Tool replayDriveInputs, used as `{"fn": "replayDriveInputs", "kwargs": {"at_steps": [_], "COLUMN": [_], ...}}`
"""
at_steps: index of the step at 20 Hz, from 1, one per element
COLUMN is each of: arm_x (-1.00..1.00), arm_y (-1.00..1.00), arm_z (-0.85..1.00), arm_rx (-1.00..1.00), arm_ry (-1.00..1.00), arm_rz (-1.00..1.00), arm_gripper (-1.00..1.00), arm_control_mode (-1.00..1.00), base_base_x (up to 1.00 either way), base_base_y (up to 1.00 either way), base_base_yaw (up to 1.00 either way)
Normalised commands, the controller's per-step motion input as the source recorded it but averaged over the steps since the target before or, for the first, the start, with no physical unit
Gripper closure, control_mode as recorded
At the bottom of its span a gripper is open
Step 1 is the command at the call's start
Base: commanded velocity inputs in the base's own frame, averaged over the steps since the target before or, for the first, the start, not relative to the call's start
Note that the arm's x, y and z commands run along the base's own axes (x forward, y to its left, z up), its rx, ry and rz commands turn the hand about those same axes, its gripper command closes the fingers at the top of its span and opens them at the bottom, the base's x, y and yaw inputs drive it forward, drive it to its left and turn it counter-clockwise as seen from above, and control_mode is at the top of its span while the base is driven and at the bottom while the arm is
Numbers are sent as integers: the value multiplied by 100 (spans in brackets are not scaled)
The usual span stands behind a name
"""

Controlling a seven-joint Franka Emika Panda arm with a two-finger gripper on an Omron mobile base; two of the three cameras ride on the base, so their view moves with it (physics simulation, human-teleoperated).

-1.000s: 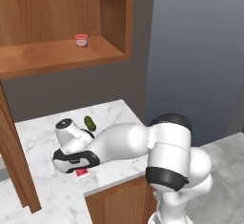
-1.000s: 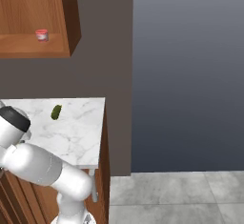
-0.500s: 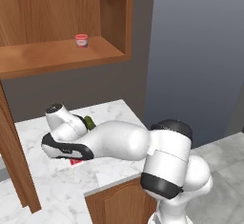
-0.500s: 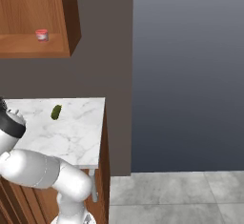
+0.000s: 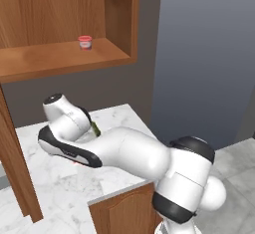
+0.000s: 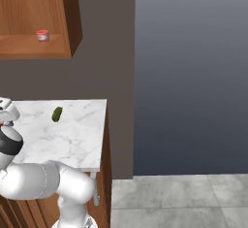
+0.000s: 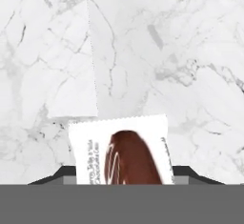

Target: Pick the bar and bar from the counter and place them in the cabinets closest to them.

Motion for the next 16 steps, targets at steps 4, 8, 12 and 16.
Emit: {"fn": "replayDriveInputs", "kwargs": {"at_steps": [4, 8, 12, 16], "arm_x": [-45, -46, -50, -24], "arm_y": [-34, -42, -47, -27], "arm_z": [52, 44, 38, 57], "arm_rx": [1, 2, 3, 6], "arm_ry": [0, 0, 0, -9], "arm_rz": [0, 0, 0, 0], "arm_gripper": [100, 100, 100, 100], "arm_control_mode": [-100, -100, -100, -100], "base_base_x": [0, 0, 0, 0], "base_base_y": [0, 0, 0, 0], "base_base_yaw": [0, 0, 0, 0]}}
